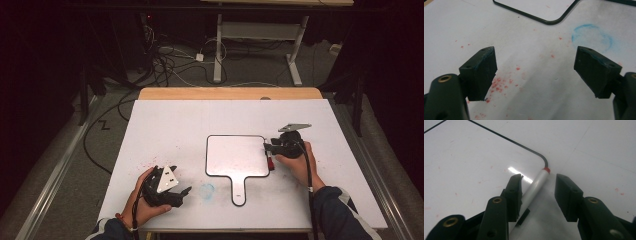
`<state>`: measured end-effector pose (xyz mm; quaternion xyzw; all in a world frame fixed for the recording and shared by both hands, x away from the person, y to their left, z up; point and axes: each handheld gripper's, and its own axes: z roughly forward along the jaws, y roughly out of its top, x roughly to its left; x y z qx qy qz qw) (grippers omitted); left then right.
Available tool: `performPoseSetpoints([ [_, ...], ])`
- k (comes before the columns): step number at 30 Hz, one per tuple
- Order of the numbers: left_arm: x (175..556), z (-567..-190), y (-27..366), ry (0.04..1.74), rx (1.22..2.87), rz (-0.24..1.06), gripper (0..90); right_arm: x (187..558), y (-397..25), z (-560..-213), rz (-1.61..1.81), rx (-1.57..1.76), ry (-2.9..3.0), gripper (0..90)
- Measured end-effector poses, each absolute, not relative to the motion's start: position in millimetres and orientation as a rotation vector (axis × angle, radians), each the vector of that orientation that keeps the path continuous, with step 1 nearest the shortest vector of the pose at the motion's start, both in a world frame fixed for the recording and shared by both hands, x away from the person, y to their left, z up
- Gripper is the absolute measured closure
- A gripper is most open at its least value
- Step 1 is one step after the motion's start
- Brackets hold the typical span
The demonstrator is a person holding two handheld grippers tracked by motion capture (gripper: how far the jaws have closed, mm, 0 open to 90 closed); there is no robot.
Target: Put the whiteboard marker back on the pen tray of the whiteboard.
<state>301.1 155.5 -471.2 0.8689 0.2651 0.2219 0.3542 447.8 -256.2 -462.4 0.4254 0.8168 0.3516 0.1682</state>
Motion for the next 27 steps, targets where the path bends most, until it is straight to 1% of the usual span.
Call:
performPoseSetpoints([
  [4,301.4,-470.8,154.9,0.683,2.245,0.576,17.8,443.7,-256.9,-458.2,1.042,1.166,2.314,52.7],
  [7,301.7,-470.1,155.3,0.689,2.239,0.58,17.8,434.4,-255.7,-449.5,1.059,1.061,2.295,49.9],
  [14,302.6,-469.0,154.2,0.687,2.235,0.593,17.8,399.3,-259.5,-428.2,1.132,0.812,2.233,42.4],
  [17,302.7,-469.1,155.0,0.692,2.232,0.594,17.8,381.4,-265.2,-422.1,1.141,0.751,2.2,41.3],
  [20,303.3,-469.0,155.5,0.7,2.231,0.601,17.8,364.0,-273.9,-420.4,1.157,0.729,2.165,38.5],
  [22,303.4,-468.9,154.9,0.703,2.231,0.606,17.8,353.7,-280.8,-421.6,1.171,0.752,2.139,35.1],
  [27,302.6,-467.6,154.3,0.682,2.232,0.629,17.8,325.2,-295.2,-431.2,1.207,0.754,2.097,30.5],
])
